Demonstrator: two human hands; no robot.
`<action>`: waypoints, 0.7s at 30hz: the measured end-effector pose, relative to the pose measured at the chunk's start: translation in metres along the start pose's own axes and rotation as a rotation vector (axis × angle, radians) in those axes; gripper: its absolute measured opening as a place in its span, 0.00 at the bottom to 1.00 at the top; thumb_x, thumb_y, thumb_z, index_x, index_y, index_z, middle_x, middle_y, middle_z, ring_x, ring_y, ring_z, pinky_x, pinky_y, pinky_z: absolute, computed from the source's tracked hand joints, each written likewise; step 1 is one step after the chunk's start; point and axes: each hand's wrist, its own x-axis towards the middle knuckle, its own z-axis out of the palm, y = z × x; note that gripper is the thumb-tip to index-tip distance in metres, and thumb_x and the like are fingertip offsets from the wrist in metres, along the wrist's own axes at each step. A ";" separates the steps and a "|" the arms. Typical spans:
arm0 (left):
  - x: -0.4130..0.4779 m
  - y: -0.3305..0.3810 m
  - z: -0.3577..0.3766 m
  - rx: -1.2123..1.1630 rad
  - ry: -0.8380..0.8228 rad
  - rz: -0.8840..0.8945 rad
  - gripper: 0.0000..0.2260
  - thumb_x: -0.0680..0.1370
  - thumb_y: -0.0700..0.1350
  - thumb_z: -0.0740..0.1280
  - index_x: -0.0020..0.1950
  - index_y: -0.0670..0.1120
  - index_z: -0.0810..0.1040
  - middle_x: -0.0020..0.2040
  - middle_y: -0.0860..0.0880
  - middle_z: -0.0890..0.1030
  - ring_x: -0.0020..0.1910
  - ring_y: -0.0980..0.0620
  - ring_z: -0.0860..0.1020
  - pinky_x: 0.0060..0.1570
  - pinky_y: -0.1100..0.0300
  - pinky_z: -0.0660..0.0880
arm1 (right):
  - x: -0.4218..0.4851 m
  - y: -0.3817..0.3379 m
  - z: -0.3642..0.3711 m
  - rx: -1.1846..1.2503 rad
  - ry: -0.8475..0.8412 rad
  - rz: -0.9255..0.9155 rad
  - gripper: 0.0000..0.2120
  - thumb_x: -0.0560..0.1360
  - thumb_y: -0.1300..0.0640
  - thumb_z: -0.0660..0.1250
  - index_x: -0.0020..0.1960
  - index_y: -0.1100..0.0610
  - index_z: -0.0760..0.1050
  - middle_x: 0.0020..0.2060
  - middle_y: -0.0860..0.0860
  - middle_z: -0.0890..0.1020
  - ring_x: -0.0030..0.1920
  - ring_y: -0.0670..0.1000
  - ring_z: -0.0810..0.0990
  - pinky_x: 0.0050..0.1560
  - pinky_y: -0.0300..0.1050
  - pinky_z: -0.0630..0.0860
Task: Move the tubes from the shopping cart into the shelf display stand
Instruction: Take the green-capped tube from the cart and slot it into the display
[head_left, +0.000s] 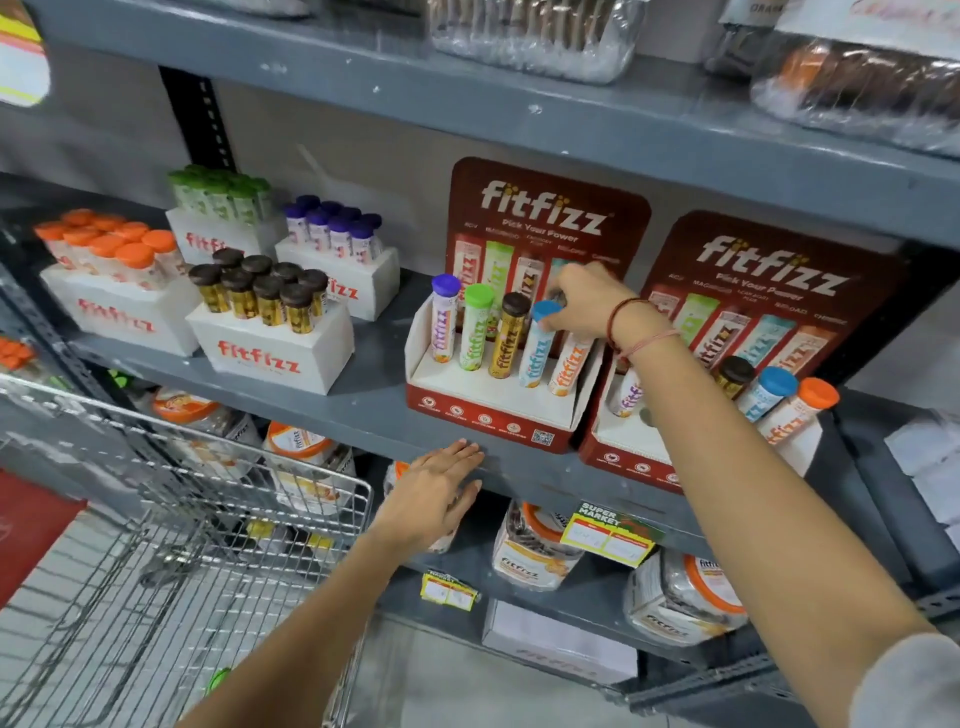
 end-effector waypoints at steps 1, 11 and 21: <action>-0.005 -0.003 -0.007 -0.030 0.016 -0.029 0.17 0.79 0.46 0.60 0.67 0.43 0.70 0.68 0.44 0.72 0.69 0.49 0.66 0.69 0.51 0.63 | -0.002 -0.004 -0.002 -0.018 0.016 0.005 0.18 0.70 0.54 0.71 0.57 0.61 0.76 0.57 0.62 0.77 0.55 0.61 0.77 0.51 0.47 0.75; -0.120 -0.062 -0.084 0.014 0.214 -0.535 0.12 0.79 0.46 0.59 0.61 0.46 0.74 0.58 0.43 0.79 0.50 0.47 0.78 0.53 0.50 0.75 | -0.004 -0.157 0.081 0.119 -0.074 -0.366 0.17 0.71 0.52 0.69 0.56 0.59 0.77 0.54 0.60 0.81 0.56 0.61 0.78 0.59 0.51 0.75; -0.260 -0.080 -0.095 0.148 0.229 -0.985 0.07 0.76 0.38 0.65 0.53 0.39 0.79 0.50 0.38 0.82 0.52 0.39 0.78 0.50 0.45 0.74 | -0.046 -0.299 0.301 0.094 -0.709 -0.550 0.12 0.74 0.59 0.66 0.56 0.63 0.77 0.57 0.61 0.79 0.57 0.59 0.78 0.55 0.49 0.76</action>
